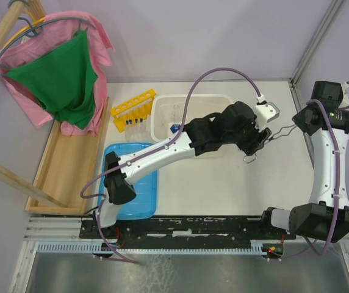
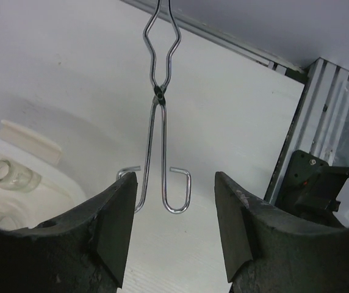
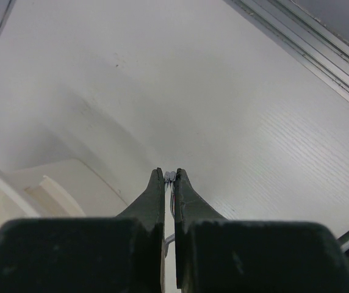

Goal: Organize the chemistry lab equipment
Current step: Pick up the chemistry item at the center of the board.

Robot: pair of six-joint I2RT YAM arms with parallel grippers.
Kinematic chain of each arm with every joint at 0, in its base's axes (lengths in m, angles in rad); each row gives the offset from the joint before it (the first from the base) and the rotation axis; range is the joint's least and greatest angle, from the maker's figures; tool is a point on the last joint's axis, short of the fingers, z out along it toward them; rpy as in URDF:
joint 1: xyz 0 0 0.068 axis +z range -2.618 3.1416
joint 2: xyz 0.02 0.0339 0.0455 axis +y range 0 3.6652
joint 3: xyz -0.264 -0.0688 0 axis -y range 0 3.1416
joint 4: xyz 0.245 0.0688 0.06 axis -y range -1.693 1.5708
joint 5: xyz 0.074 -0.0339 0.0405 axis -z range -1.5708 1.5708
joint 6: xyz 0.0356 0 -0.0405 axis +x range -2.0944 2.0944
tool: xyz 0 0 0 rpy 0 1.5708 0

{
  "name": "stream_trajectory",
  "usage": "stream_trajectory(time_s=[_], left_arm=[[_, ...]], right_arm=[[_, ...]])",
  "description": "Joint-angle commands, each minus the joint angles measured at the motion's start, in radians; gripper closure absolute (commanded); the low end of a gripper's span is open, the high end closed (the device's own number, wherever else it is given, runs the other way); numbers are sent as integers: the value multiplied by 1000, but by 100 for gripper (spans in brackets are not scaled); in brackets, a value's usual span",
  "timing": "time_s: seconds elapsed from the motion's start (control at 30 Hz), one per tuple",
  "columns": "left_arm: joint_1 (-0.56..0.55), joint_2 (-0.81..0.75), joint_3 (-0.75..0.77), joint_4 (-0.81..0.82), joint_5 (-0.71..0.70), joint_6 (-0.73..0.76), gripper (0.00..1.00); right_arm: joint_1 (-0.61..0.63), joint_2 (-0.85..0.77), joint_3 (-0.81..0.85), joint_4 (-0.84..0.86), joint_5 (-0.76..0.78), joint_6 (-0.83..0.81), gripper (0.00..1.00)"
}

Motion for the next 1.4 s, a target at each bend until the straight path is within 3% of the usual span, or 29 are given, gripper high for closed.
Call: stream_trajectory(time_s=[0.0,0.33,0.83,1.17,1.37], left_arm=[[-25,53,96,6,-102,14,38],[-73,136,101,30,-271,12,39],[-90,207,173,74,-294,9,40],[-90,226,172,81,-291,6,52],[-90,239,172,88,-312,12,52]], right_arm=[[10,-28,28,-36,-33,-15,99],[27,-47,20,-26,-70,-4,99],[57,-46,35,-32,-69,-9,99],[74,-79,26,-41,-69,-13,99],[78,-106,16,-54,-77,-15,99]])
